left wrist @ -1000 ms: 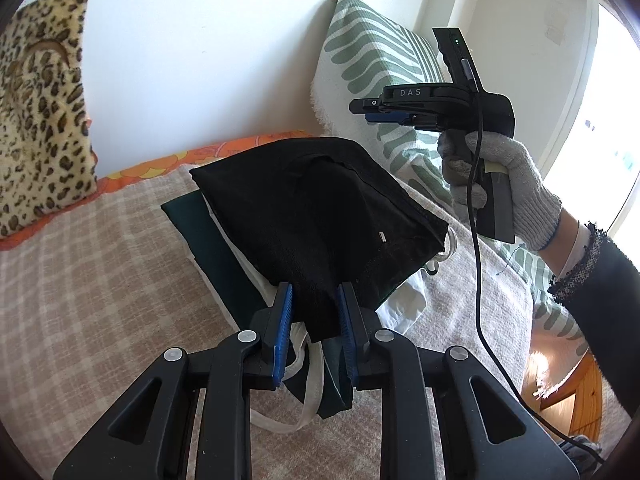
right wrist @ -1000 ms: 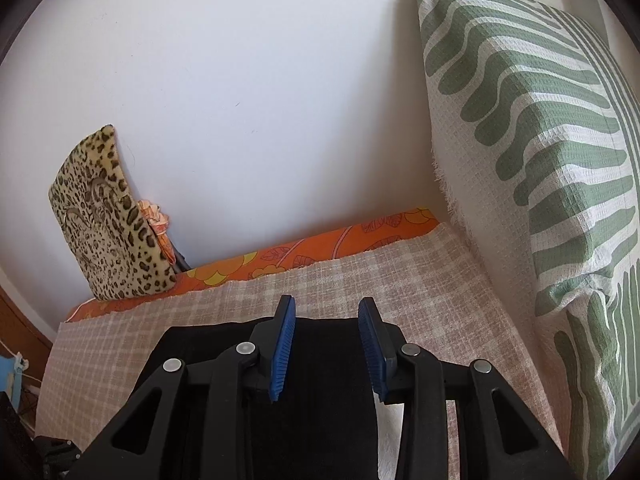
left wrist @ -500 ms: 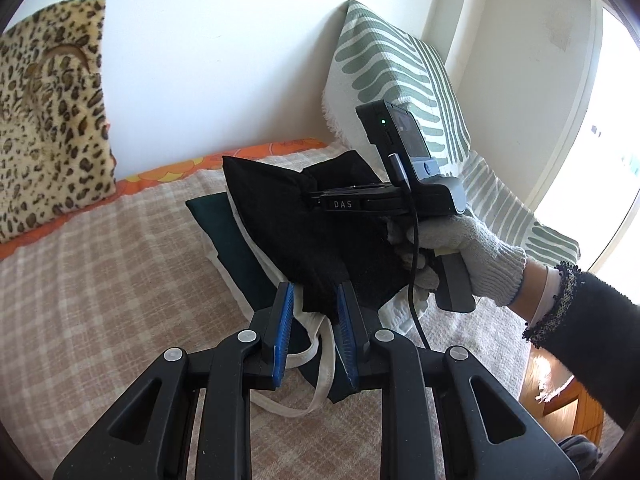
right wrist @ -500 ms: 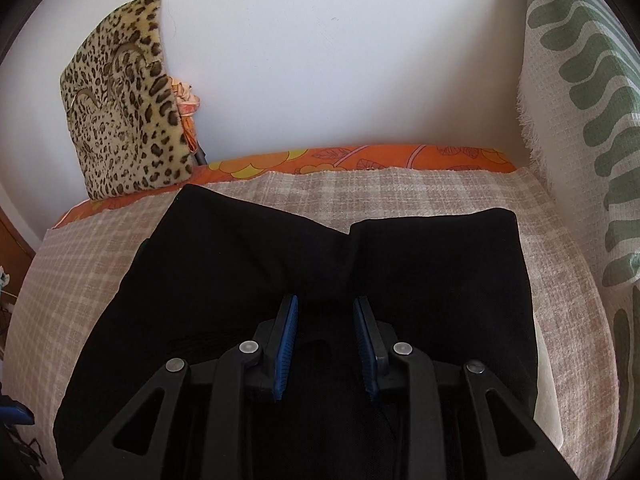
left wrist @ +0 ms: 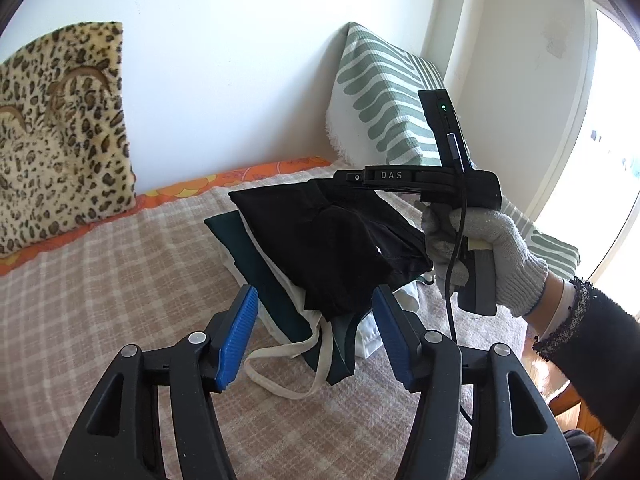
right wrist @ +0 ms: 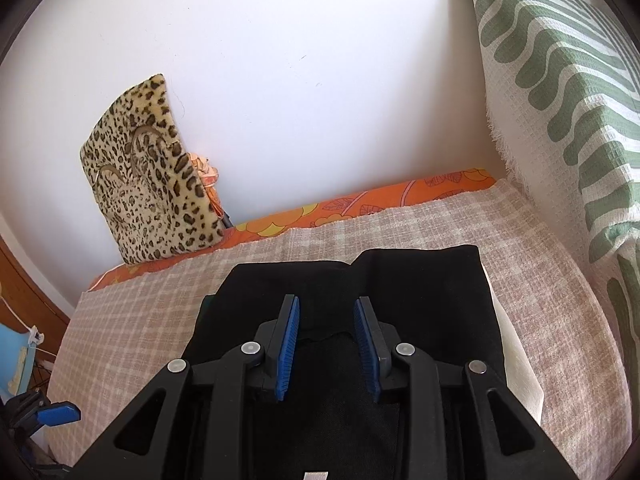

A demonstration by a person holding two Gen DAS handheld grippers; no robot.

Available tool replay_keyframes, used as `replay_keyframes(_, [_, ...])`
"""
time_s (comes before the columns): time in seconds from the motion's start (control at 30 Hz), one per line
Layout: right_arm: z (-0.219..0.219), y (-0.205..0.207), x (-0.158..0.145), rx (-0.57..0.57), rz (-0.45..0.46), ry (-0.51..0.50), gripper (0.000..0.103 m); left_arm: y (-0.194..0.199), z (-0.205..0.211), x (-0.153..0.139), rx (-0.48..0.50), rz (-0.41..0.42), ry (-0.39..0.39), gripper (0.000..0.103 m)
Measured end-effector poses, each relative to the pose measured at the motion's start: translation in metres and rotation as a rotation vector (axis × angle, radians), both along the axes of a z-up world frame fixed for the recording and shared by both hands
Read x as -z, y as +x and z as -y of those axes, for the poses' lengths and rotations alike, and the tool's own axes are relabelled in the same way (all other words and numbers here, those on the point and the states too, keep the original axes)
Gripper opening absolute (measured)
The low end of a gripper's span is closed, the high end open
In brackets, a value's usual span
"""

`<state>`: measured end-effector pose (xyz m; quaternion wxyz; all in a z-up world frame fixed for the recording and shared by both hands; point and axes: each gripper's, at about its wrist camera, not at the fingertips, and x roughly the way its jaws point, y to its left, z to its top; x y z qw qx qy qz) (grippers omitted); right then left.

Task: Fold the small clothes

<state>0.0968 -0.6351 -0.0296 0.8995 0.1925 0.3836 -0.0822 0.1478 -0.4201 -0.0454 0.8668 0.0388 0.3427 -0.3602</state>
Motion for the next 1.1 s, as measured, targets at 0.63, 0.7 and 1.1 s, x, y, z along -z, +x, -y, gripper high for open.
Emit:
replay_keyframes(0.63, [-0.078, -0.086, -0.057, 0.061, 0.052, -0.105, 0.071, -0.050, -0.043, -0.034, -0.041, 0.086, -0.005, 0.081])
replay_keyframes(0.7, [-0.088, -0.095, -0.065, 0.083, 0.064, -0.142, 0.082, -0.054, -0.050, -0.037, -0.043, 0.094, -0.009, 0.082])
replay_keyframes(1.1, [-0.160, -0.134, -0.100, 0.159, 0.090, -0.301, 0.103, -0.080, -0.087, -0.047, -0.071, 0.153, 0.001, 0.083])
